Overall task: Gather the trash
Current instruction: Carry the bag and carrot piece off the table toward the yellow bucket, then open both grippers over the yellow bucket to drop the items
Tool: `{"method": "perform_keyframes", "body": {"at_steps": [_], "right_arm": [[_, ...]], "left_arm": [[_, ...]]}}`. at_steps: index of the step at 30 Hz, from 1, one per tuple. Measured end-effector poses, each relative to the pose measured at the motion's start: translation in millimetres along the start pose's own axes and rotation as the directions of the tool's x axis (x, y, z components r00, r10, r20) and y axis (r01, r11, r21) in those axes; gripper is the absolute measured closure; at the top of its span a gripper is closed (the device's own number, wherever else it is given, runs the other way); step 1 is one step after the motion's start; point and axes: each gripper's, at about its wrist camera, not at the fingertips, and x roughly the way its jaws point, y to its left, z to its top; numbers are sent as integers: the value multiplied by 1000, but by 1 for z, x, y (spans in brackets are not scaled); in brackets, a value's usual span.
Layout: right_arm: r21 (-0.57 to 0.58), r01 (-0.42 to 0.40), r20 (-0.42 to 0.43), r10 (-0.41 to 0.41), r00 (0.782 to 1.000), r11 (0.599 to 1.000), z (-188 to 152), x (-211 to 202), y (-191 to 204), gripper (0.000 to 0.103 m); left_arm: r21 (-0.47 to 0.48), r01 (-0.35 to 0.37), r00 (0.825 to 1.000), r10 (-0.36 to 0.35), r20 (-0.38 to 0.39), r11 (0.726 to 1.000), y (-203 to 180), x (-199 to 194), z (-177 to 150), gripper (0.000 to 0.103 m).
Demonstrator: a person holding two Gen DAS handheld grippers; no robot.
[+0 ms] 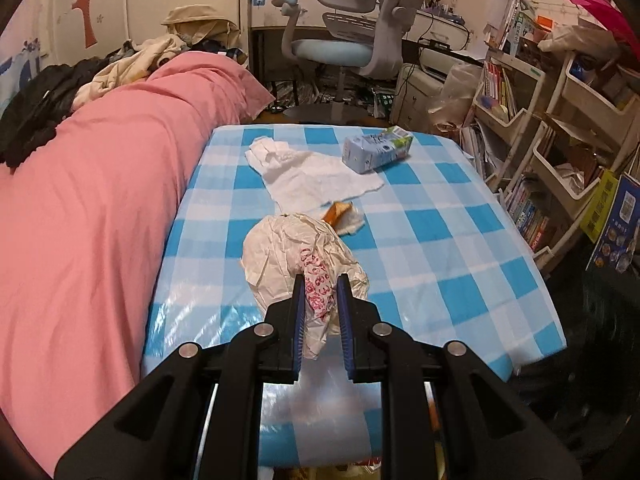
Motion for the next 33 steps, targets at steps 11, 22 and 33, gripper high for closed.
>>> {"method": "perform_keyframes", "body": {"at_steps": [11, 22, 33], "right_arm": [[18, 61, -117, -59, 991, 998, -52, 19, 6, 83], [79, 117, 32, -120, 992, 990, -63, -22, 0, 79], [170, 216, 184, -246, 952, 961, -60, -49, -20, 65]], "left_arm": [[-3, 3, 1000, -3, -30, 1000, -21, -20, -43, 87], [-8, 15, 996, -16, -91, 1000, -45, -36, -89, 87], [-14, 87, 956, -87, -280, 996, -80, -34, -152, 87]]}}
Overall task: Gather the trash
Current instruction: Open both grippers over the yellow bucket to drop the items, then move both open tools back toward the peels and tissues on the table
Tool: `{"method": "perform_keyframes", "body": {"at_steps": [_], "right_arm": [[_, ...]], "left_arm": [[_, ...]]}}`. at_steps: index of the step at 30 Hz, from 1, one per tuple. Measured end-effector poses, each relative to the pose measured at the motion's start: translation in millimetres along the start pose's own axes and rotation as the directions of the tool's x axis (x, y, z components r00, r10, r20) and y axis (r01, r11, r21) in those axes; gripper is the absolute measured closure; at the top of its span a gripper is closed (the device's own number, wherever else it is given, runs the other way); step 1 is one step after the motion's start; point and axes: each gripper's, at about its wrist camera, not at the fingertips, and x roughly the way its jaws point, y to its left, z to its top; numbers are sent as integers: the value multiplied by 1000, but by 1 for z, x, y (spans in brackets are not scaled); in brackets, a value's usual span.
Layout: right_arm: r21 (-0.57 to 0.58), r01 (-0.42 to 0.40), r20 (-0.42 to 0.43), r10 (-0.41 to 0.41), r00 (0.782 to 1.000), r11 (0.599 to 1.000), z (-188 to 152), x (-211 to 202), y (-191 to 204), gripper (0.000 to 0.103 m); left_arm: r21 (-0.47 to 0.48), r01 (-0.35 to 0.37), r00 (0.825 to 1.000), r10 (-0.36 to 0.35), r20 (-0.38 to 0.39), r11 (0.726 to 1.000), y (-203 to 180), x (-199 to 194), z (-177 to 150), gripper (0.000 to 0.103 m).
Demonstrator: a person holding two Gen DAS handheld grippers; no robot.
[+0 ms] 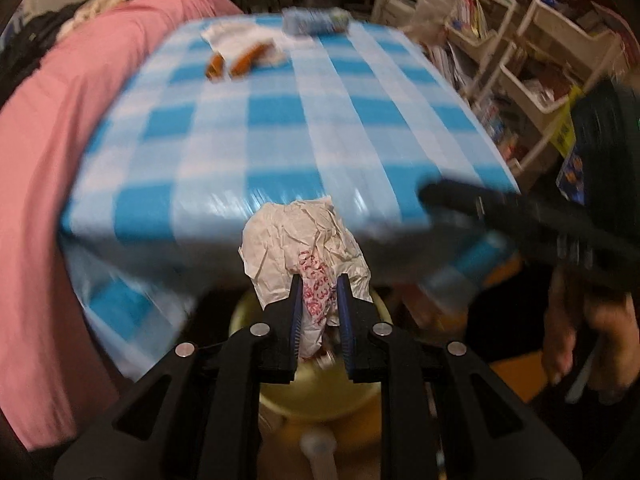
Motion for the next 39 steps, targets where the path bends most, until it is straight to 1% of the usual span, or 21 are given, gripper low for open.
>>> {"method": "perform_keyframes", "body": {"at_steps": [2, 3, 4, 5, 7, 9, 11, 12, 13, 14, 15, 16, 17, 18, 22, 25, 27, 39], "right_arm": [[5, -1, 2, 1, 1000, 1000, 2, -4, -4, 65], [5, 0, 3, 0, 1000, 1000, 2, -3, -3, 64], [4, 3, 5, -3, 1000, 1000, 1, -2, -2, 63], [5, 4, 7, -4, 1000, 1000, 0, -3, -2, 61], [6, 5, 10, -5, 1000, 1000, 0, -4, -2, 59], [5, 8, 15, -9, 1000, 1000, 0, -4, -3, 59], [8, 12, 19, -12, 1000, 1000, -1, -5, -3, 59], [9, 16, 23, -16, 1000, 1000, 0, -5, -4, 58], [10, 20, 26, -20, 999, 1000, 0, -5, -4, 57], [10, 26, 31, -26, 999, 1000, 0, -6, -5, 57], [9, 32, 36, -32, 999, 999, 0, -6, -5, 56], [7, 40, 42, -40, 998, 999, 0, -7, -5, 54], [5, 46, 48, -47, 998, 999, 0, -8, -5, 51], [2, 57, 57, -57, 997, 998, 1, -9, -4, 50], [-9, 75, 68, -74, 995, 997, 1, -10, -3, 49], [-25, 87, 71, -85, 994, 996, 1, -9, 0, 47], [-37, 97, 74, -94, 993, 995, 1, -8, 1, 43], [-43, 115, 91, -110, 990, 992, 1, -7, 2, 43]], "left_arm": [[13, 17, 999, -16, -37, 1000, -5, 5, -8, 83], [26, 15, 998, -14, -57, 1000, -8, 8, -13, 77], [31, 11, 998, -10, -60, 999, -9, 8, -15, 71], [36, 3, 998, -1, -62, 999, -9, 9, -17, 66], [29, -20, 999, 21, -50, 999, -8, 7, -16, 52], [16, -37, 999, 37, -5, 999, -5, 0, -13, 47], [22, -76, 997, 75, 37, 997, -5, -6, -10, 42], [26, -121, 990, 119, 82, 992, -6, -11, -8, 35], [25, -146, 984, 142, 106, 989, -5, -15, -5, 28], [20, -171, 977, 167, 133, 985, -5, -18, -3, 26], [11, -200, 966, 195, 169, 980, -4, -23, -1, 22], [1, -214, 960, 210, 188, 977, -2, -26, 2, 20], [-14, -226, 953, 224, 204, 974, 0, -29, 4, 19], [-25, -229, 951, 229, 210, 973, 3, -31, 6, 18], [-72, -232, 945, 242, 218, 970, 14, -33, 11, 17], [-83, -232, 944, 245, 223, 969, 16, -31, 13, 16], [-84, -231, 943, 244, 227, 969, 16, -31, 16, 15], [-97, -215, 942, 232, 241, 972, 19, -28, 28, 14]]}}
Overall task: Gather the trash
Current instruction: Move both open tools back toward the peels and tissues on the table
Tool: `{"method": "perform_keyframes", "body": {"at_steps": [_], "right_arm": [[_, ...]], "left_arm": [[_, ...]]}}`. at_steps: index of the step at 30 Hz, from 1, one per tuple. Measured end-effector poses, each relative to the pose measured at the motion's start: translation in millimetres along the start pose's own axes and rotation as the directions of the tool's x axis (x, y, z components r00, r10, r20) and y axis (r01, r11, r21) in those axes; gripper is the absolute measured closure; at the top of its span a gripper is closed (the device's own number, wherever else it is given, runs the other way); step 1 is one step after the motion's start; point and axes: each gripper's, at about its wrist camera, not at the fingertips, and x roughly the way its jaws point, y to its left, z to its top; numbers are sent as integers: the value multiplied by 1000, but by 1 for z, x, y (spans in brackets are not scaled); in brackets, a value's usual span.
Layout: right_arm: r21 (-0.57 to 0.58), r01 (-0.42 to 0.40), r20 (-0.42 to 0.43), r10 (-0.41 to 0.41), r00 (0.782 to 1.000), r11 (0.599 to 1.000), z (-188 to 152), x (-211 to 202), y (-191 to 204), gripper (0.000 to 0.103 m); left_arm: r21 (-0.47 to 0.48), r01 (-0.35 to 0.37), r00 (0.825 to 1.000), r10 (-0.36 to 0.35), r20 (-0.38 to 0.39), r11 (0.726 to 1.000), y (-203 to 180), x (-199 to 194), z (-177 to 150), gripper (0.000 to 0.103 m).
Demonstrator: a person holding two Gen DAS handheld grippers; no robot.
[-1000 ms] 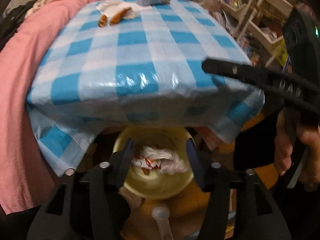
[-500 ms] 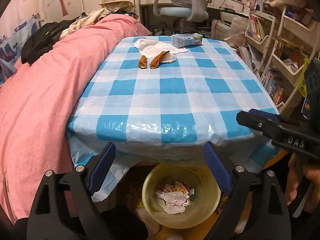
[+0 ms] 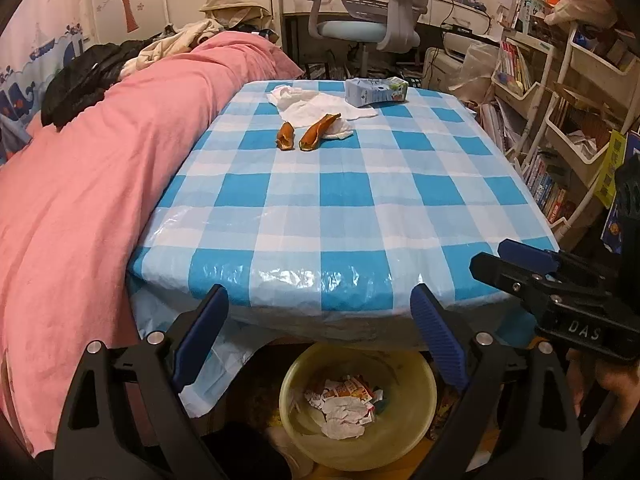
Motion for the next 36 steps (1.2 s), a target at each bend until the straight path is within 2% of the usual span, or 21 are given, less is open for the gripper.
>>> {"method": "perform_keyframes", "body": {"at_steps": [9, 13, 17, 21, 24, 28, 33, 36], "right_arm": [[13, 2, 14, -2, 1000, 1000, 8, 1, -3, 43], [24, 2, 20, -2, 1000, 1000, 22, 5, -6, 43], [2, 1, 17, -1, 1000, 1000, 41, 13, -5, 42], [-50, -3, 0, 3, 1000, 999, 62, 29, 2, 41], [-68, -14, -21, 12, 1000, 998, 75, 45, 4, 41], [-70, -18, -41, 15, 999, 997, 91, 67, 3, 41], [-142, 31, -69, -41, 997, 989, 111, 101, 2, 41], [-193, 63, -81, -80, 993, 979, 125, 123, -2, 41]], "left_arm": [[13, -18, 1000, 17, 26, 1000, 5, 8, 22, 14], [1, -36, 998, 36, 42, 999, 17, 22, 46, 13], [-54, -37, 999, 39, 37, 998, 38, 46, 75, 13], [-104, -41, 999, 45, 30, 994, 55, 70, 97, 13], [-154, -13, 1000, 16, 18, 988, 68, 90, 113, 13], [-155, -7, 1000, 9, 12, 988, 70, 113, 130, 13], [-170, 16, 1000, -17, -6, 985, 73, 139, 145, 13], [-145, 22, 1000, -24, -10, 989, 67, 148, 151, 13]]}}
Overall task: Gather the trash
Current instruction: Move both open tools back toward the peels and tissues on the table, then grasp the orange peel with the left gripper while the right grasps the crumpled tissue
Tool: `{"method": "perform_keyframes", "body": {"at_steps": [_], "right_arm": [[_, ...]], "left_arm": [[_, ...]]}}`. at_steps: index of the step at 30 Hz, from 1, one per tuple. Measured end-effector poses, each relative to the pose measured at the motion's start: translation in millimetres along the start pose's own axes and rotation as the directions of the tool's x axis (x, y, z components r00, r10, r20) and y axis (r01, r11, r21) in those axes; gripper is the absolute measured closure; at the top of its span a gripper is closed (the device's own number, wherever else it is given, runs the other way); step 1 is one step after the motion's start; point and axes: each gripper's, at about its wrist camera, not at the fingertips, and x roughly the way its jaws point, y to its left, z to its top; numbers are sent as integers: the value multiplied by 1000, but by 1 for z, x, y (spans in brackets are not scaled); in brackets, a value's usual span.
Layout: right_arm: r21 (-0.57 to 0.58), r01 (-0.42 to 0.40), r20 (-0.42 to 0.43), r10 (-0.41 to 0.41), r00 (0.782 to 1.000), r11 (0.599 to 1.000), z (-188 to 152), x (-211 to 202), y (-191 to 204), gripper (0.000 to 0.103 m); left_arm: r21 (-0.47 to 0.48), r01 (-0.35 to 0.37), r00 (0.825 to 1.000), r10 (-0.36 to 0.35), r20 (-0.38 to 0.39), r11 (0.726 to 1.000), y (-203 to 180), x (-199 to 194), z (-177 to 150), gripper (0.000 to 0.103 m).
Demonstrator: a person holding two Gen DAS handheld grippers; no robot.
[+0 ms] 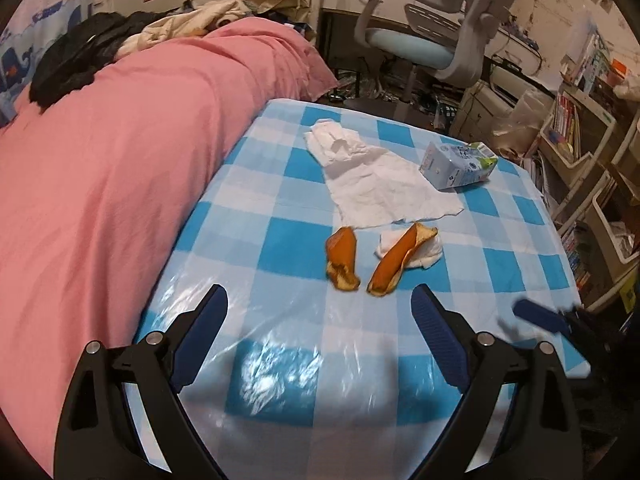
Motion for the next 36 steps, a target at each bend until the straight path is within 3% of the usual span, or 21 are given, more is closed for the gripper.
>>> {"method": "perform_keyframes", "body": {"at_steps": [4, 9, 17, 22, 23, 26, 30, 36], "right_arm": [[-32, 18, -18, -18, 1000, 999, 16, 25, -5, 42], [-38, 10, -35, -12, 999, 999, 29, 49, -8, 50], [-29, -11, -41, 10, 999, 1000, 44, 62, -12, 54], [-27, -42, -48, 41, 998, 999, 50, 67, -13, 64], [-27, -55, -53, 54, 997, 998, 51, 68, -13, 71], [-29, -84, -73, 82, 994, 996, 51, 67, -11, 81], [-44, -86, -76, 83, 994, 995, 52, 57, -11, 84], [-29, -56, -77, 53, 996, 998, 51, 39, -28, 84]], "left_arm": [[19, 9, 1000, -9, -18, 1000, -5, 16, 8, 13], [14, 4, 999, -3, -49, 1000, 1, 38, 15, 13], [14, 30, 996, -29, -79, 999, 1, 61, 23, 19], [23, 47, 993, -44, -108, 999, -3, 73, 24, 31], [21, 50, 993, -48, -107, 999, -3, 73, 24, 33], [17, 82, 990, -80, -120, 996, -3, 75, 26, 48], [26, 135, 980, -130, -149, 990, -8, 76, 24, 80], [6, 184, 975, -182, -130, 983, -6, 64, 24, 82]]}}
